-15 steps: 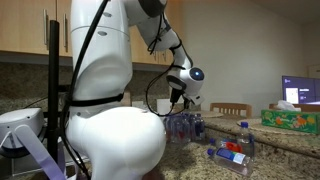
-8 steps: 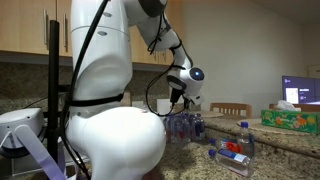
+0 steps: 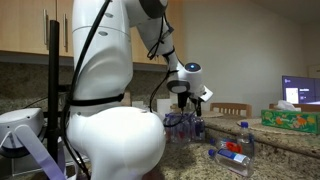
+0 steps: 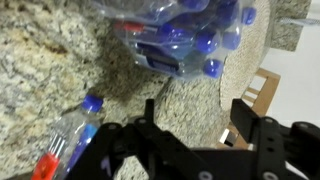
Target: Put one bottle upright
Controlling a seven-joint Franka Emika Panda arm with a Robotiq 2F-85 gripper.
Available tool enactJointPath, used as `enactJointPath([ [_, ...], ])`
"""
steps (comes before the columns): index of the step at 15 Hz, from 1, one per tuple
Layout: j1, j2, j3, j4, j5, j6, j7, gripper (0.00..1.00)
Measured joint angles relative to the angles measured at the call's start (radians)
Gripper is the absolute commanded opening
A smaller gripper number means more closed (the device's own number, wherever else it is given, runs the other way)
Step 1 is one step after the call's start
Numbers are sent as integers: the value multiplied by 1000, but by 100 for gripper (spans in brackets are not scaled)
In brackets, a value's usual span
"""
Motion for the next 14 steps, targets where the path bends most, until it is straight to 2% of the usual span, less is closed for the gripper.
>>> enactJointPath([
  [3, -33, -45, -11, -123, -191, 128, 148, 100],
  [6, -119, -70, -17, -272, -286, 191, 211, 100],
  [11, -329, -67, 10, -464, -318, 256, 222, 100],
  [14, -447, -25, 67, -500, -254, 257, 220, 100],
])
